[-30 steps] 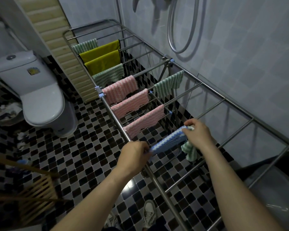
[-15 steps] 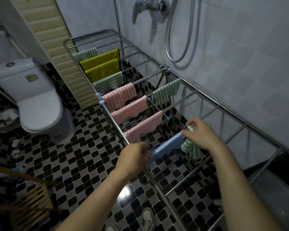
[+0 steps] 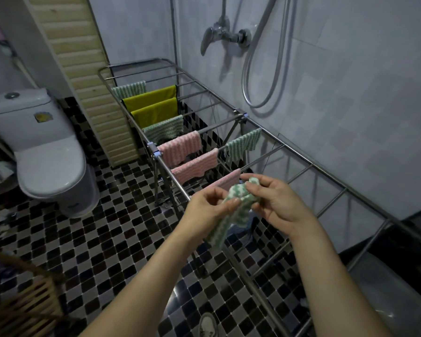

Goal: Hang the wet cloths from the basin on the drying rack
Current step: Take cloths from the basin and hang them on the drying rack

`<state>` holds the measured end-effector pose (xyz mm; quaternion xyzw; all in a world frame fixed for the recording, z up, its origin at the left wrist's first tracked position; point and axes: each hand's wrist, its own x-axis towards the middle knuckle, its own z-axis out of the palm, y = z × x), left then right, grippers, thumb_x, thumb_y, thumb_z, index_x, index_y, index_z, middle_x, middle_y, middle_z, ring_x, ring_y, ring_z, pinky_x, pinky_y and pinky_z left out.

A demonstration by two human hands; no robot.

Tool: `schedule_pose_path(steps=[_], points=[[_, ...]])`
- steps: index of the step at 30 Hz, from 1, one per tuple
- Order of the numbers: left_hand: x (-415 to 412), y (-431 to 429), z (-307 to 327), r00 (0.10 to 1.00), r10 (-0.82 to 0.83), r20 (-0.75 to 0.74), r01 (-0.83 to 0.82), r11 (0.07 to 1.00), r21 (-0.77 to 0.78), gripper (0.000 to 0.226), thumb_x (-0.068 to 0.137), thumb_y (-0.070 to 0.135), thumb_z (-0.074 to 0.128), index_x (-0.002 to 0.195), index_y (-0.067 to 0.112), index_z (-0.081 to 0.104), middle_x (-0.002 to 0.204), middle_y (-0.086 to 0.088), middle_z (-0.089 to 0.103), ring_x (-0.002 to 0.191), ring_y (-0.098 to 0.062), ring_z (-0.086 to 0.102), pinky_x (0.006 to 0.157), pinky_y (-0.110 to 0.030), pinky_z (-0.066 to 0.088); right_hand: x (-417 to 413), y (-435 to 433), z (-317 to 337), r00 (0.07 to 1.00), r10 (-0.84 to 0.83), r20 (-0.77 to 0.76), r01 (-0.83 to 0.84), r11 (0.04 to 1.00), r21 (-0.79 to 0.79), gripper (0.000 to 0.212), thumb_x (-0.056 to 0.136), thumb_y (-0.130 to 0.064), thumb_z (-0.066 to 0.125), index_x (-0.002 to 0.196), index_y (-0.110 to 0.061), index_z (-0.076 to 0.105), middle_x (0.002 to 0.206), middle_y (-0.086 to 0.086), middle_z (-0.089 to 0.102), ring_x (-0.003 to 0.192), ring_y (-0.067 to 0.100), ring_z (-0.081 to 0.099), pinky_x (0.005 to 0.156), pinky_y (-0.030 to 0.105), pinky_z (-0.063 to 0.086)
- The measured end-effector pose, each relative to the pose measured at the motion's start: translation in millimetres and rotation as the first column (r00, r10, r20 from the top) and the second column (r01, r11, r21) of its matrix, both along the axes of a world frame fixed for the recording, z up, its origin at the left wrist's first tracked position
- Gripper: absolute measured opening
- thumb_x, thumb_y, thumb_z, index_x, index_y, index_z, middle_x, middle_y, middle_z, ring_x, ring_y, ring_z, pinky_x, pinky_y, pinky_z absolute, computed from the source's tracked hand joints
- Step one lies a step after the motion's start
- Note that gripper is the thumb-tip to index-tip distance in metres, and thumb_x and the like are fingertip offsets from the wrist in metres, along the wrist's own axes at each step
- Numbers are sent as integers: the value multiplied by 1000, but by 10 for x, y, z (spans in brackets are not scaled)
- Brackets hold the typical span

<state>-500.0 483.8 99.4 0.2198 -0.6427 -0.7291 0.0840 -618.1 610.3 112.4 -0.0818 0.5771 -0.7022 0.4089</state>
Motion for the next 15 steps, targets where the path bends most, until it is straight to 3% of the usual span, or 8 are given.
schedule_pose_path(steps=[3,8,11,13,15], points=[[175,-65,44,997,-13,-77,24,989,147,12,87,19,66,87,7,62,83,-8,69,73,-18,67,65,-29,56,109,6,5,999,13,-31,-13,1000,9,22,86,-6,62,107,-6,68,86,9,63,58,8,54,39,13,40],[303,-122,64,987,93,-130,-69,981,179,9,89,16,64,85,9,60,81,-4,68,75,-20,65,63,-32,54,224,149,66,977,175,-125,-174,984,24,45,68,-15,80,109,-4,68,85,10,69,63,13,59,48,16,48],[358,-113,96,975,157,-160,-127,975,180,8,88,5,64,83,10,60,80,-4,68,75,-20,66,61,-30,57,272,282,190,948,279,-150,-266,959,101,37,70,-5,71,106,-2,68,88,11,73,72,18,69,59,23,56],[369,-73,103,965,188,-181,-161,975,154,15,85,-2,65,82,12,60,83,-6,68,77,-24,67,67,-38,59,268,356,224,928,307,-211,-270,945,186,31,68,-7,77,98,-4,71,90,12,74,82,23,71,71,29,59],[372,-42,125,959,194,-206,-175,979,105,20,84,-4,66,83,15,61,83,-4,67,78,-24,66,70,-43,59,257,394,256,918,288,-272,-225,944,241,26,66,-7,79,90,-3,70,84,9,73,78,20,70,69,26,57]])
